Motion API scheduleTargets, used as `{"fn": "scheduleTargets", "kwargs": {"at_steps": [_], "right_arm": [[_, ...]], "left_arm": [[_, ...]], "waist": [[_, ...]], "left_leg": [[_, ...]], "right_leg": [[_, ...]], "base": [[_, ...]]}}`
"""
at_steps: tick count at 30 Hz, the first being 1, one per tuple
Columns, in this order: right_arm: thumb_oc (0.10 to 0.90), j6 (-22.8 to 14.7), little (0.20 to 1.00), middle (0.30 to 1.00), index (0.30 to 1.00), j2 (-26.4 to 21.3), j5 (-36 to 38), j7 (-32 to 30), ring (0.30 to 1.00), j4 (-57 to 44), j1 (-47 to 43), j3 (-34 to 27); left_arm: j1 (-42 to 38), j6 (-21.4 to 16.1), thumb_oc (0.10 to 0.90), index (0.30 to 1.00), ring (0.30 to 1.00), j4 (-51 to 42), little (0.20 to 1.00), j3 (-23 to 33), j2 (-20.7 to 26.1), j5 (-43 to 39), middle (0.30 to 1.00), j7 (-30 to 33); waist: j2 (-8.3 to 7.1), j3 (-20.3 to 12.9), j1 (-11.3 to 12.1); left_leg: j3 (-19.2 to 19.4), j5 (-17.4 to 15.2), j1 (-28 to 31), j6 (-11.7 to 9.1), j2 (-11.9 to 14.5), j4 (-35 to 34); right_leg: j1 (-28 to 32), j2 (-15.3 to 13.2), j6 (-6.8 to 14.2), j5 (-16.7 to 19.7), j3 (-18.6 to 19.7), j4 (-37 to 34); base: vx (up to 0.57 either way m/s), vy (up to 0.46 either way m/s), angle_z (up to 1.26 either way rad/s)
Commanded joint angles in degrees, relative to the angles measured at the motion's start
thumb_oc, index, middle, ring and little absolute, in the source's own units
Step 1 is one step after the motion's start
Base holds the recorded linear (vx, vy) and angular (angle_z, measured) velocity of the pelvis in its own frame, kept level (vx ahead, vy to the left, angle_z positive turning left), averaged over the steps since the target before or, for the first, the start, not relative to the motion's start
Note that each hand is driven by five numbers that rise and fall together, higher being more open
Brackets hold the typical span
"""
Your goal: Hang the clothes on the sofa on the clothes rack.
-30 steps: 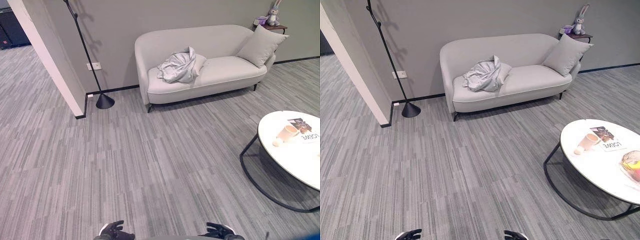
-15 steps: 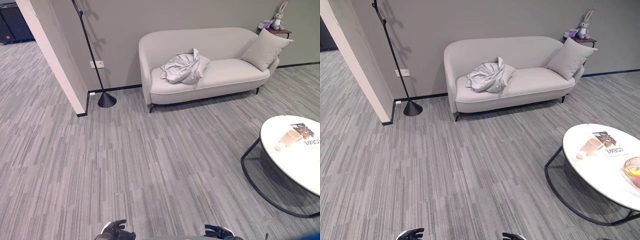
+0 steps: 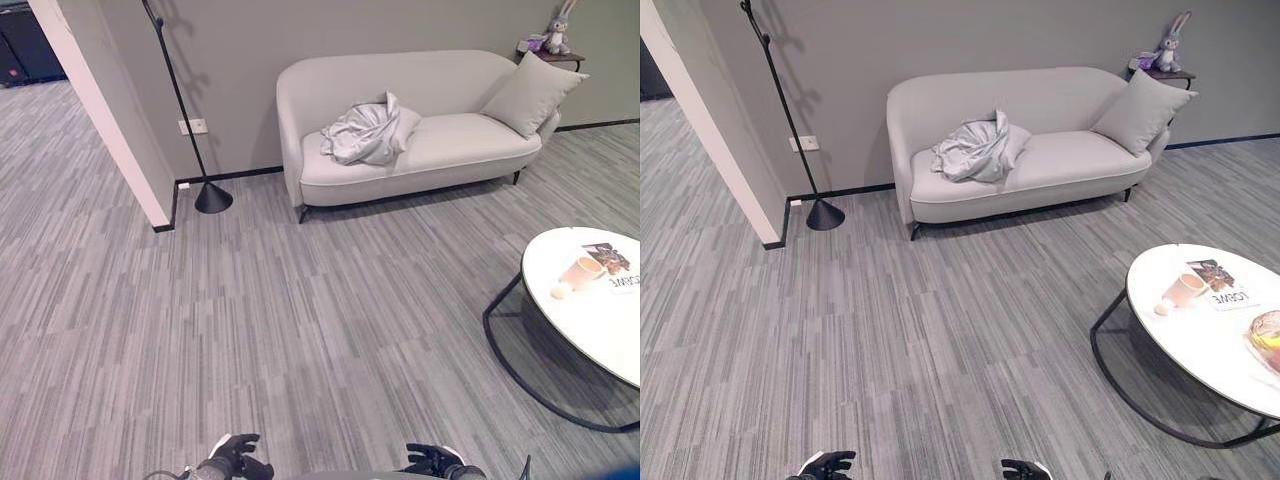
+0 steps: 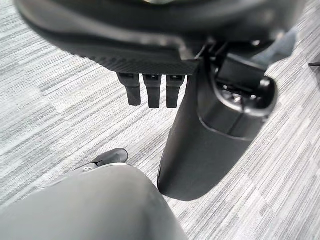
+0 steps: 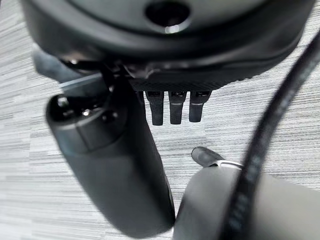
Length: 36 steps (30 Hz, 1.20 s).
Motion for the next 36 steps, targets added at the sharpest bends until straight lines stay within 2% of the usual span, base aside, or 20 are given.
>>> {"fn": "scheduleTargets", "kwargs": {"at_steps": [1,4,7,9,11,13,14,16,20,21,23,24,27,28,29,30,31,33,35,36], "right_arm": [[0.8,0.8,0.9,0.9,0.9,3.0,-0.7,0.4,0.9,3.0,-0.9,2.0],[0.8,0.7,0.9,0.9,0.9,2.7,0.1,0.6,0.9,2.3,-1.5,1.9],[0.8,0.0,0.9,0.9,0.9,2.4,2.7,0.7,0.9,1.1,-1.3,-0.1],[0.8,-0.3,0.9,0.9,0.9,2.2,4.5,0.9,0.9,0.4,-0.8,-1.8],[0.8,-0.5,0.9,0.9,0.9,1.9,7.0,1.2,0.9,0.2,-0.9,-3.0],[0.8,-0.1,0.9,0.9,0.9,1.2,13.2,1.6,0.9,1.2,-1.3,-6.2],[0.8,-0.1,0.9,0.9,0.9,1.2,13.3,1.7,0.9,1.2,-1.3,-6.2],[0.8,0.2,0.9,0.9,0.9,1.2,18.3,2.2,0.9,1.7,-1.3,-9.1],[0.8,0.9,0.9,0.9,0.9,1.1,24.6,3.2,0.9,5.2,0.8,-13.6],[0.8,1.3,0.9,0.9,0.9,0.6,24.6,2.6,0.9,7.9,1.6,-14.6],[0.8,1.2,0.9,0.9,0.9,-0.4,22.1,2.0,0.9,9.9,1.7,-13.8],[0.8,1.2,0.9,0.9,0.9,-0.4,22.1,2.0,0.9,9.9,1.7,-13.8],[0.8,0.3,0.9,0.9,0.9,-1.1,16.5,1.3,0.9,10.2,1.5,-10.3],[0.8,0.1,0.9,0.9,0.9,-1.9,11.7,1.2,0.9,8.3,1.1,-7.2],[0.8,0.1,0.9,0.9,0.9,-1.8,11.7,1.2,0.9,8.3,1.1,-7.2],[0.8,-0.1,0.9,0.9,0.9,-2.9,7.8,0.9,0.9,5.6,-0.7,-4.4],[0.8,0.0,0.9,0.9,0.9,-2.9,7.7,0.8,0.9,5.5,-0.7,-4.4],[0.8,0.4,0.9,0.9,0.9,-4.0,5.0,0.2,0.9,4.9,-3.5,-2.3],[0.8,0.4,0.9,0.9,0.9,-4.2,4.1,-0.2,0.9,5.1,-5.5,-0.7],[0.8,0.2,0.9,0.9,0.9,-4.5,4.2,-0.1,0.9,4.7,-5.7,-0.8]], "left_arm": [[-1.5,-0.4,0.8,0.9,0.9,3.3,0.9,-2.1,-1.6,1.9,0.9,-0.3],[-1.5,-0.1,0.8,0.9,0.9,3.5,0.9,-2.5,-1.5,2.1,0.9,-0.6],[-1.3,0.1,0.8,0.9,0.9,4.0,0.9,-3.8,-1.3,4.0,0.9,-1.2],[-0.8,0.1,0.8,0.9,0.9,4.3,0.9,-4.5,-1.1,5.5,0.9,-1.5],[-0.7,-0.1,0.8,0.9,0.9,4.1,0.9,-4.7,-0.7,6.0,0.9,-1.4],[-1.6,-0.6,0.8,0.9,0.9,3.6,0.9,-5.5,-0.7,7.2,0.9,-1.5],[-1.6,-0.6,0.8,0.9,0.9,3.6,0.9,-5.5,-0.8,7.2,0.9,-1.5],[-3.3,-1.0,0.8,0.9,0.9,3.3,0.9,-6.4,-0.7,8.4,0.9,-1.4],[-5.2,-2.1,0.8,0.9,0.9,3.3,0.9,-8.0,-0.7,10.1,0.9,-1.0],[-5.1,-2.3,0.8,0.9,0.9,3.5,0.9,-7.4,-1.3,8.9,0.9,-0.5],[-4.9,-2.3,0.8,0.9,0.9,3.4,0.9,-6.6,-1.9,6.6,0.9,-0.4],[-4.9,-2.3,0.8,0.9,0.9,3.4,0.9,-6.6,-1.9,6.5,0.9,-0.4],[-4.5,-1.9,0.8,0.9,0.9,3.2,0.9,-5.8,-2.5,4.0,0.9,-0.2],[-3.8,-2.1,0.8,0.9,0.9,2.5,0.9,-5.7,-2.1,3.1,0.9,-1.1],[-3.8,-2.1,0.8,0.9,0.9,2.5,0.9,-5.7,-2.0,3.1,0.9,-1.1],[-3.8,-1.8,0.8,0.9,0.9,1.9,0.9,-5.5,-1.2,3.0,0.9,-1.0],[-3.8,-1.8,0.8,0.9,0.9,1.9,0.9,-5.5,-1.2,3.0,0.9,-1.0],[-4.8,-1.8,0.8,0.9,0.9,0.4,0.9,-6.1,-1.1,2.9,0.9,-0.6],[-4.7,-1.9,0.8,0.9,0.9,-0.8,0.9,-5.2,-0.5,1.2,0.9,0.3],[-3.8,-2.0,0.8,0.9,0.9,-0.7,0.9,-3.5,0.0,-0.2,0.9,0.7]], "waist": [[-0.84,2.4,-0.8],[-1.09,4.4,-1.2],[-1.01,5.4,-1.3],[-0.41,5.1,-1.4],[0.29,4.8,-1.3],[1.18,4.7,-1.5],[1.3,4.7,-1.4],[1.65,5.0,-1.7],[1.66,4.2,-3.0],[1.92,3.2,-3.4],[2.83,2.0,-3.3],[2.76,2.0,-3.2],[2.98,1.2,-2.5],[2.07,1.4,-1.2],[2.06,1.4,-1.2],[0.49,2.9,1.2],[0.68,3.1,1.0],[-0.15,4.6,3.0],[-0.97,4.5,4.4],[-1.61,4.0,5.2]], "left_leg": [[-4.4,-4.9,-0.1,3.2,-4.2,0.2],[-3.2,-5.7,2.1,4.8,-5.6,0.2],[-0.9,-7.4,4.5,5.2,-5.6,0.2],[1.8,-8.6,5.3,4.6,-4.5,0.2],[3.7,-9.0,5.0,3.7,-3.0,0.2],[5.0,-9.6,4.7,2.3,-1.8,0.2],[5.1,-9.6,4.7,2.2,-1.6,0.2],[6.8,-10.7,5.6,1.4,-1.5,0.2],[8.4,-12.8,8.2,0.1,-1.3,0.2],[8.1,-11.4,9.0,-1.0,0.5,0.2],[6.9,-5.5,9.3,-3.0,4.5,1.7],[6.9,-5.4,9.3,-3.0,4.4,1.7],[5.3,6.6,5.1,-6.0,10.0,14.2],[5.8,11.6,1.1,-6.4,13.1,26.3],[5.8,11.6,0.9,-6.4,13.1,26.5],[5.3,12.2,-4.3,-4.4,13.4,36.6],[5.1,11.7,-4.7,-4.4,13.6,37.5],[2.6,4.4,-13.6,-2.4,8.2,43.5],[3.3,0.0,-19.4,-2.3,4.3,38.5],[5.1,-2.3,-19.4,-2.3,2.2,27.0]], "right_leg": [[-2.8,-6.6,6.1,-6.8,0.9,17.0],[-8.8,-9.9,7.4,-2.3,1.8,31.4],[-11.9,-13.6,9.0,-1.2,-1.5,39.2],[-11.3,-15.1,9.3,-2.1,-5.2,35.0],[-11.2,-14.0,9.0,-3.1,-6.5,27.5],[-11.8,-10.7,10.5,0.5,-3.4,8.5],[-11.5,-10.4,10.5,1.0,-3.4,7.8],[-12.1,-10.0,12.6,5.9,-2.1,-4.3],[-16.7,-9.6,13.5,5.1,2.4,-4.4],[-15.5,-8.6,12.8,7.6,2.2,-4.4],[-13.9,-5.4,10.7,6.7,2.7,-4.4],[-14.0,-5.4,10.7,6.8,2.8,-4.4],[-9.1,-1.8,7.5,3.3,1.8,-4.4],[-4.9,-0.7,4.3,0.3,0.1,-4.4],[-4.9,-0.7,4.3,0.3,0.0,-4.4],[-1.3,-0.1,2.3,-1.5,0.0,-4.4],[-1.2,0.0,2.3,-1.6,-0.1,-4.4],[0.7,-1.0,2.4,-2.8,0.3,-4.4],[2.5,-2.4,3.2,-4.3,-1.1,-4.4],[4.6,-3.3,3.7,-5.6,-2.6,-4.4]], "base": [[0.06,0.145,0.15],[0.06,0.12,-0.02],[0.16,0.05,-0.11],[0.23,-0.033,-0.28],[0.2,-0.165,-0.66],[0.25,-0.2,-0.96],[0.19,-0.101,-0.87],[0.3,-0.122,-0.67],[0.54,-0.228,-0.43],[0.91,-0.52,-0.21],[0.73,-0.496,0.02],[0.44,-0.373,0.09],[0.65,-0.557,0.07],[0.64,-0.536,0.15],[0.71,-0.608,0.18],[0.31,-0.265,0.18],[0.45,-0.326,0.05],[0.24,-0.099,0.08],[0.43,-0.123,0.11],[0.44,-0.088,0.21]]}}
